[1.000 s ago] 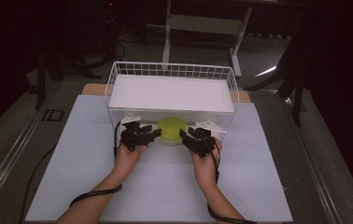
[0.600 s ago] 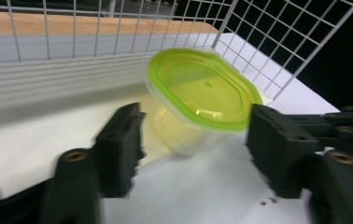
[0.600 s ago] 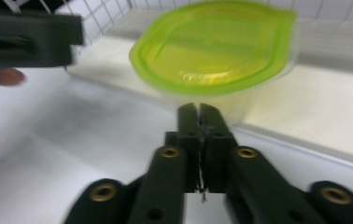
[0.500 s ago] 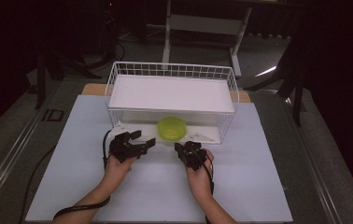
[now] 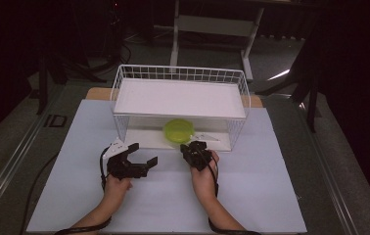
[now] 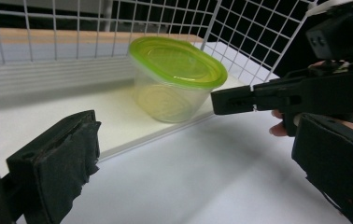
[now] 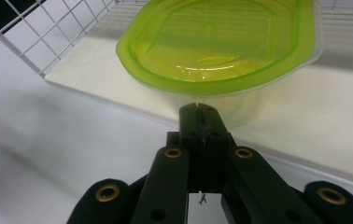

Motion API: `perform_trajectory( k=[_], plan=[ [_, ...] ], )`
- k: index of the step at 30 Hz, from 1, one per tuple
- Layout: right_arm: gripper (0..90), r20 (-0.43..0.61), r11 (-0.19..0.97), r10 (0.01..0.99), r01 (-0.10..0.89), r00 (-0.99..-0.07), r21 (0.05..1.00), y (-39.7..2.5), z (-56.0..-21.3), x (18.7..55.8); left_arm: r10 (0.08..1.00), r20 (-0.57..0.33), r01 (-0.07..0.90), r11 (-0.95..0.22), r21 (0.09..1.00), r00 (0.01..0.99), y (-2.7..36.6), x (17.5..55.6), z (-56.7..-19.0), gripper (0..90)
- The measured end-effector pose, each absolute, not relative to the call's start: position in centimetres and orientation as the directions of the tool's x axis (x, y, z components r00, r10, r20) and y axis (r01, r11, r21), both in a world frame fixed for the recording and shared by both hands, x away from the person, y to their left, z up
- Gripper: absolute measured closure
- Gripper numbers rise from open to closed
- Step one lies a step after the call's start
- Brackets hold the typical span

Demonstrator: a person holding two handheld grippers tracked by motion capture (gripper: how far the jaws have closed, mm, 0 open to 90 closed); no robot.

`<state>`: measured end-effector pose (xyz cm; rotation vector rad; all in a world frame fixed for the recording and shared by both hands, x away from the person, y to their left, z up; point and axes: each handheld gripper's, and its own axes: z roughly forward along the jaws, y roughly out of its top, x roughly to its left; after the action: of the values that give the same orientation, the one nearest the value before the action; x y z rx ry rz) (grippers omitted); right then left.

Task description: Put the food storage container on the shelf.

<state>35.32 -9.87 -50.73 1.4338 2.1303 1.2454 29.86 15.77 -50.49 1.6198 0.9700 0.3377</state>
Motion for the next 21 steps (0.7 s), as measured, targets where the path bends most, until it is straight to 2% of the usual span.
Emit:
perform_trajectory(
  k=[14, 21],
  plan=[
    [89.7, 0.209, 0.135, 0.865, 0.612, -0.457, 0.779, -8.2, -50.7, 37.4, 0.743, -0.201, 0.336, -0.034, 0.941, 0.638, 15.2, 29.4, -49.6, 1.7],
    [88.7, 0.212, 0.150, 0.853, 0.615, -0.476, 0.774, -8.1, -50.5, 36.6, 0.719, -0.220, 0.353, -0.038, 0.935, 0.660, 15.4, 29.5, -49.4, 1.7]
  ],
)
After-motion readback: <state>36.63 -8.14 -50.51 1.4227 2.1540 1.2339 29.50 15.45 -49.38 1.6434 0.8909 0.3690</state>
